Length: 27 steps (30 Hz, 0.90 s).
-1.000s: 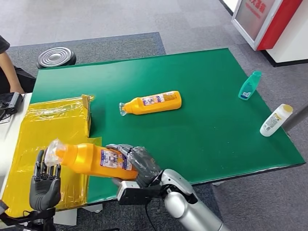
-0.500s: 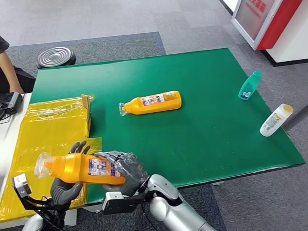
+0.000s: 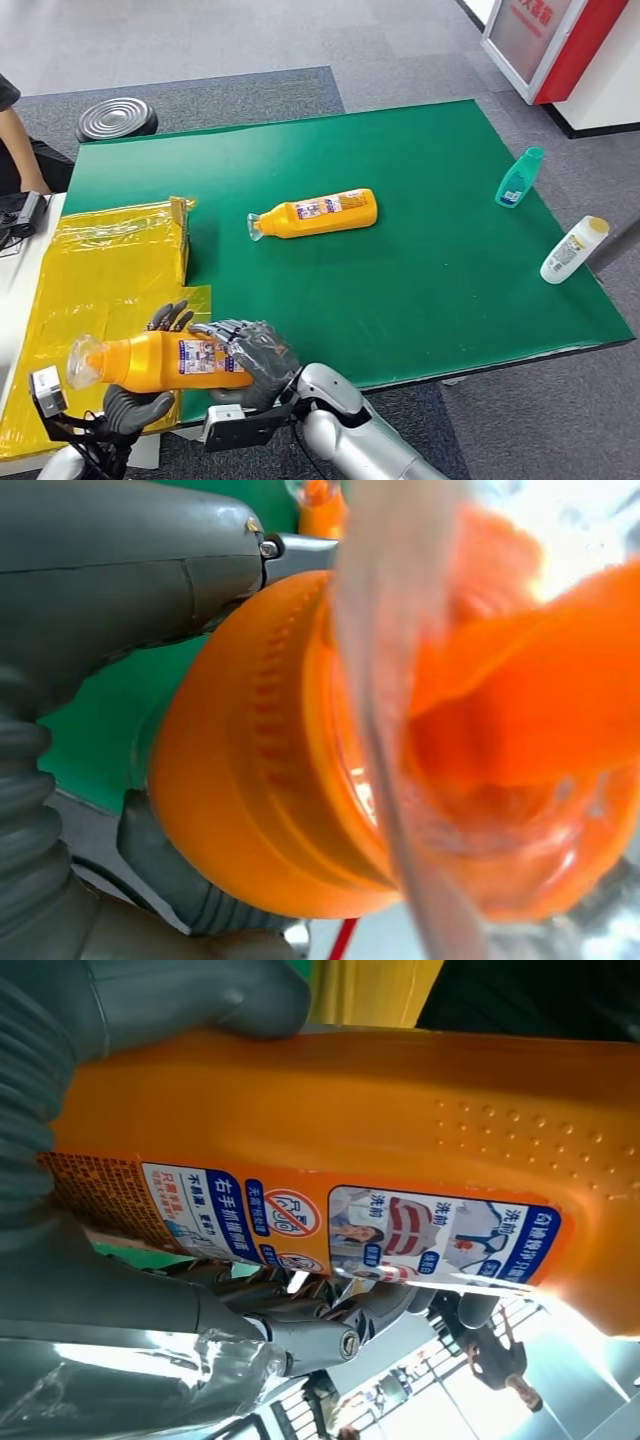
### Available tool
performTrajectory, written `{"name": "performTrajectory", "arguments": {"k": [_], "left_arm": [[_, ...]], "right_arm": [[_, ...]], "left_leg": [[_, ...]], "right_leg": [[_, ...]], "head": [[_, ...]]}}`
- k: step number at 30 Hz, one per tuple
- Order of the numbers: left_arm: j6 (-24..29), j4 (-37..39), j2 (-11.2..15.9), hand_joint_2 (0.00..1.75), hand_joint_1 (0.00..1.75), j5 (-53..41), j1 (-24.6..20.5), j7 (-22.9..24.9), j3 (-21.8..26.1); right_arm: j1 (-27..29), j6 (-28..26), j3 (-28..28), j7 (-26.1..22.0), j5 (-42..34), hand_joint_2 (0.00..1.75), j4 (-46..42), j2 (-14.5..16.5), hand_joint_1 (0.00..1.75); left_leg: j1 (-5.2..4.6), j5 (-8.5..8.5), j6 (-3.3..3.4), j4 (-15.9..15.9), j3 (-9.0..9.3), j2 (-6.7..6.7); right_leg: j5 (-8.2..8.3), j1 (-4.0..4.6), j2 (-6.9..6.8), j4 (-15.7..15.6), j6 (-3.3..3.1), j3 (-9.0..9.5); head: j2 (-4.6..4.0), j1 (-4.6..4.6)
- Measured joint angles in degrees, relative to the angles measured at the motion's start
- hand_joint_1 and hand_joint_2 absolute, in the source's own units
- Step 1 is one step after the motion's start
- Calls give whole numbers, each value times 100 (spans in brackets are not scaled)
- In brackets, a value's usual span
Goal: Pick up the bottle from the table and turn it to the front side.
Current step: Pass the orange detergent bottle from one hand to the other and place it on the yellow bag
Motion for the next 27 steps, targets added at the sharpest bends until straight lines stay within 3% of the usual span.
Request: {"name": "performTrajectory", "arguments": {"k": [3,4,5,9,12,20,24,27], "left_arm": [[328,-27,43,175,140,-310,-4,-135,-24],[469,-52,35,175,170,-458,-4,-166,-24],[642,-90,14,175,175,-661,-5,-198,-23],[1325,-300,-162,175,175,-1655,-8,-311,-20],[1657,-460,-332,175,175,-2193,-10,-392,-2],[2514,-889,-788,175,175,-3596,-11,-627,102],[3272,-1247,-1002,175,175,-4676,26,-567,141],[4008,-1528,-1060,175,175,-5606,-26,-255,318]], "right_arm": [[-4,-20,16,37,38,175,16,4,175],[0,-35,17,41,26,175,17,4,175],[6,-55,19,44,6,175,18,4,166],[78,-101,1,13,-121,175,-5,-13,26],[173,-119,-43,-51,-265,175,-137,-45,0],[350,-46,-191,-109,-601,175,-557,-109,0],[440,-21,-315,-91,-677,175,-815,-130,0],[641,3,-472,-62,-691,175,-1047,-201,0]], "left_leg": [[0,0,0,0,0,0],[0,0,0,0,0,0],[0,0,0,0,0,0],[-1,-1,1,0,0,0],[-2,-2,2,0,-1,0],[-1,-1,0,0,0,0],[-1,-1,0,0,0,0],[-1,-1,1,0,-1,0]], "right_leg": [[0,0,0,0,0,-1],[0,0,0,0,0,-1],[0,0,0,0,0,-1],[0,-1,0,-1,1,0],[0,-2,0,-1,2,0],[1,-1,1,-1,-1,-3],[1,-1,1,-1,0,-3],[0,-1,0,-1,1,-1]], "head": [[0,1],[0,1],[0,0],[0,1],[0,1],[0,2],[0,0],[0,2]]}}
